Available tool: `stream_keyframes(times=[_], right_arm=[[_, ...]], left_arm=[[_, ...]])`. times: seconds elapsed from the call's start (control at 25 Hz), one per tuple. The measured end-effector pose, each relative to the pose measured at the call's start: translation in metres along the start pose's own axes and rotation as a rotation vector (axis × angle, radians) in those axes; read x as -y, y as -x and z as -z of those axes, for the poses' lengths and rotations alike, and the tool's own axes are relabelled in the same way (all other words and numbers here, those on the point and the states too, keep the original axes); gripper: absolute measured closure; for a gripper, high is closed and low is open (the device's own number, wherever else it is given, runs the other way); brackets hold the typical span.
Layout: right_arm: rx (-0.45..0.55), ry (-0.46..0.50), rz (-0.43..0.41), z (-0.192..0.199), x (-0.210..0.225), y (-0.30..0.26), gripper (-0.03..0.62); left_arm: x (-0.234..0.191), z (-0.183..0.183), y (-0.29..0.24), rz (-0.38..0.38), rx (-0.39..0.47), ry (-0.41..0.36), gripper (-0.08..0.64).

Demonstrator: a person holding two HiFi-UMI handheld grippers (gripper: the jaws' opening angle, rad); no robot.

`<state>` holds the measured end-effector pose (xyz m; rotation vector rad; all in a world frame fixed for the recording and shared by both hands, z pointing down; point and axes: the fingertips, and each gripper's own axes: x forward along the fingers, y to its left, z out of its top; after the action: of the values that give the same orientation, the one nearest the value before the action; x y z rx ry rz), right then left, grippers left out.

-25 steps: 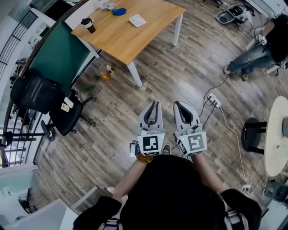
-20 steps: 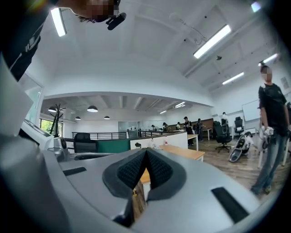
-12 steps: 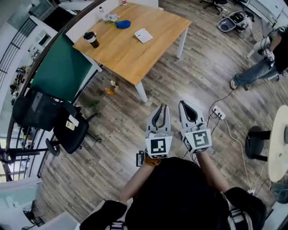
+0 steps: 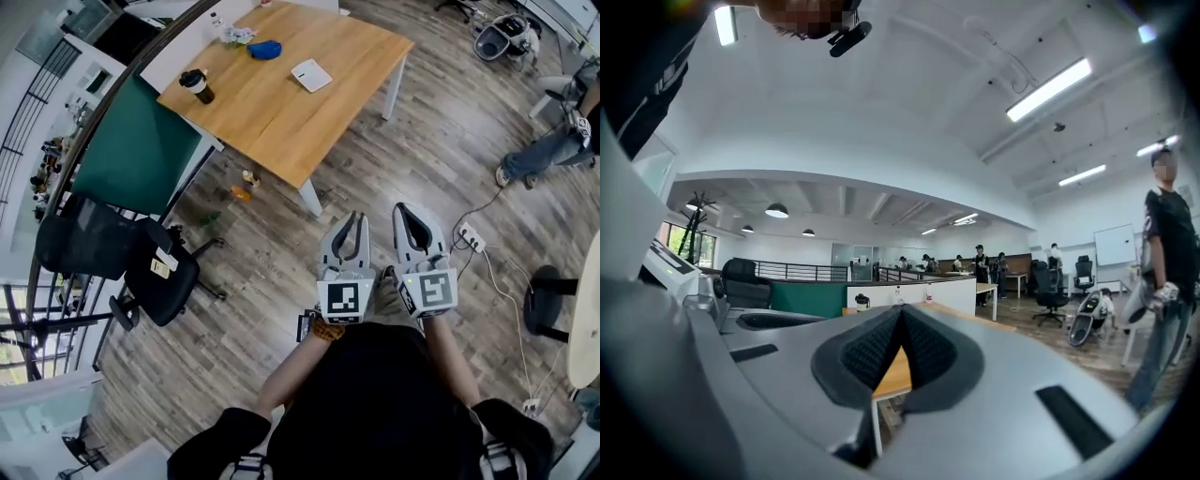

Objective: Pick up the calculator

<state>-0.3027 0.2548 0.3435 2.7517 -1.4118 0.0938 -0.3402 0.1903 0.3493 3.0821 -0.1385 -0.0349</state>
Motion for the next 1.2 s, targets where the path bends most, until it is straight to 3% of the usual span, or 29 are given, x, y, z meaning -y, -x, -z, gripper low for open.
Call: stream_keyframes(times=[0.16, 0.4, 0.56, 0.8, 1.0, 1.2], right_arm=[[-0.041, -0.044, 0.013, 0.02, 0.033, -0.021, 0.588], [-0.045, -0.068, -0.028, 0.019, 0.077, -0.07, 0.588], [-0.05, -0.06, -0.018, 0.017, 0.112, -0.097, 0.588], [-0.062, -0.094, -0.074, 0.025, 0.157, -0.138, 0.588], [-0.029, -0.091, -0.033, 0.013, 0.201, -0.159, 0.588], [-0.014, -0.062, -0.111, 0.015, 0.226, -0.183, 0.588]], left_arm=[[-0.008, 0.01, -0.026, -0.027, -0.028, -0.01, 0.5], [-0.022, 0.008, -0.084, -0.083, -0.036, -0.05, 0.5], [-0.014, 0.009, -0.132, -0.091, -0.042, -0.046, 0.5], [0.005, 0.011, -0.195, -0.086, -0.056, -0.065, 0.5], [0.005, 0.011, -0.234, -0.126, -0.058, -0.08, 0.5], [0.002, 0.019, -0.262, -0.178, -0.059, -0.071, 0.5]])
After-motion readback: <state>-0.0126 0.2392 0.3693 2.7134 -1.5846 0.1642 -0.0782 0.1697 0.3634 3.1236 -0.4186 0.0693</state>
